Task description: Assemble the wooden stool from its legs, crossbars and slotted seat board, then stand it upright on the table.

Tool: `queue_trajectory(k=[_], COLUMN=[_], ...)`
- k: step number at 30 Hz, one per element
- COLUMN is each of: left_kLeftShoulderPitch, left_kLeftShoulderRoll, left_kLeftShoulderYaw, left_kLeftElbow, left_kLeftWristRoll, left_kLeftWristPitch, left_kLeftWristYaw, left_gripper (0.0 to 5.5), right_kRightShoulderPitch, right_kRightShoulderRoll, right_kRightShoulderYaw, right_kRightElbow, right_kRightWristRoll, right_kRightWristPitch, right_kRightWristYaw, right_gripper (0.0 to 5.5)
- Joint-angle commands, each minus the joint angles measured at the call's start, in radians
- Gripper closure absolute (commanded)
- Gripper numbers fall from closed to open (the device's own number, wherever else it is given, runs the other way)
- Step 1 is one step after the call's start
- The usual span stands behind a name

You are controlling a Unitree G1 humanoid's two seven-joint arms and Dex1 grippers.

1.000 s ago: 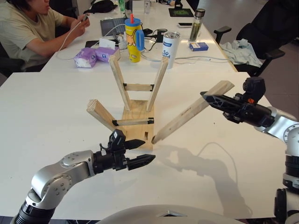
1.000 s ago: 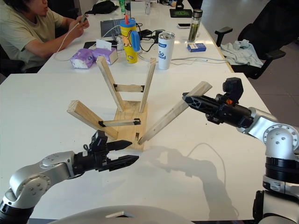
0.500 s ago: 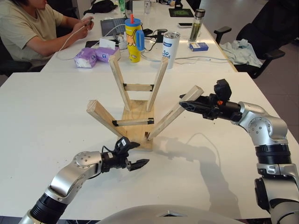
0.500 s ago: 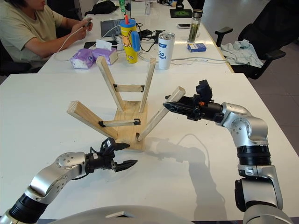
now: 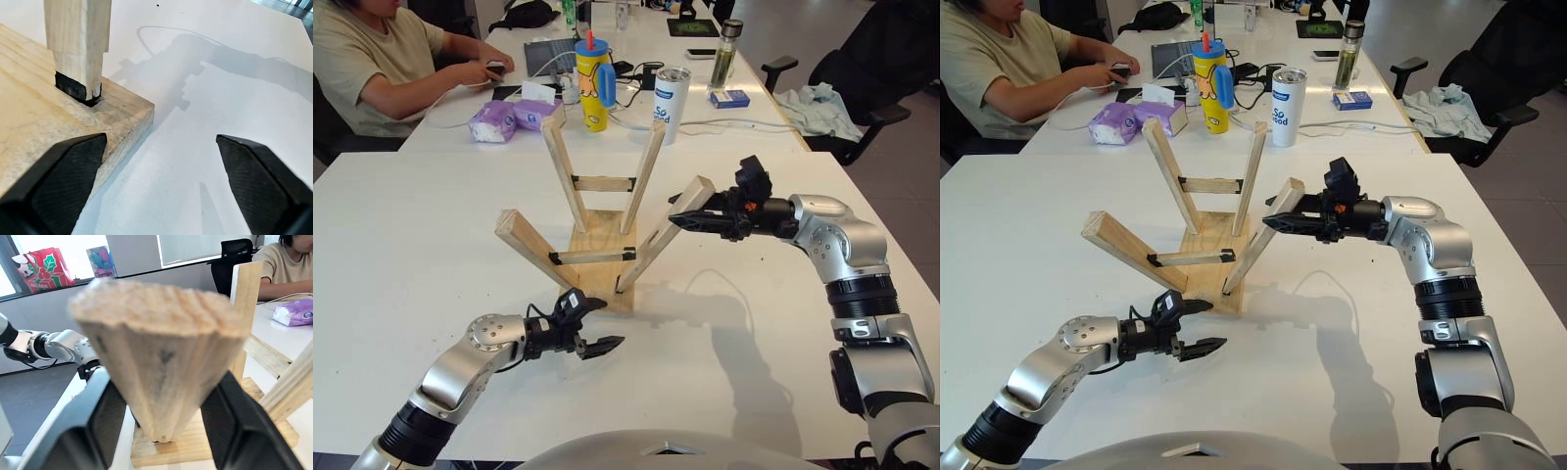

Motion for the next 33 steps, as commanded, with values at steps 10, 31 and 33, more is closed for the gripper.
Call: queue_trajectory(k=[10,31,33], left_kLeftShoulderPitch=[0.06,0.051,0.076], left_kLeftShoulderRoll=[-0.031,-0.097,-0.113], left_kLeftShoulderYaw=[-0.032,0.016,0.043], left_kLeftElbow=[0.059,0.102,0.048], left_kLeftWristRoll=[0.058,0.105,0.068], left_kLeftWristPitch=[0.057,-0.027,-0.062], left_kLeftWristYaw=[0.032,0.084,0.075], left_gripper=[1.33,1.33,1.33], right_kRightShoulderPitch=[0.081,0.033,0.041], right_kRightShoulderRoll=[-0.016,0.066,0.058], right_kRightShoulderYaw=[0.209,0.309,0.312], right_kRightElbow=[-0.203,-0.229,-0.228], right_kRightWristRoll=[-0.184,-0.196,-0.209], right_kRightWristPitch=[0.0,0.126,0.133], right_kRightWristYaw=[-0.114,-0.255,-0.279], right_gripper=[3.43,3.44,3.44])
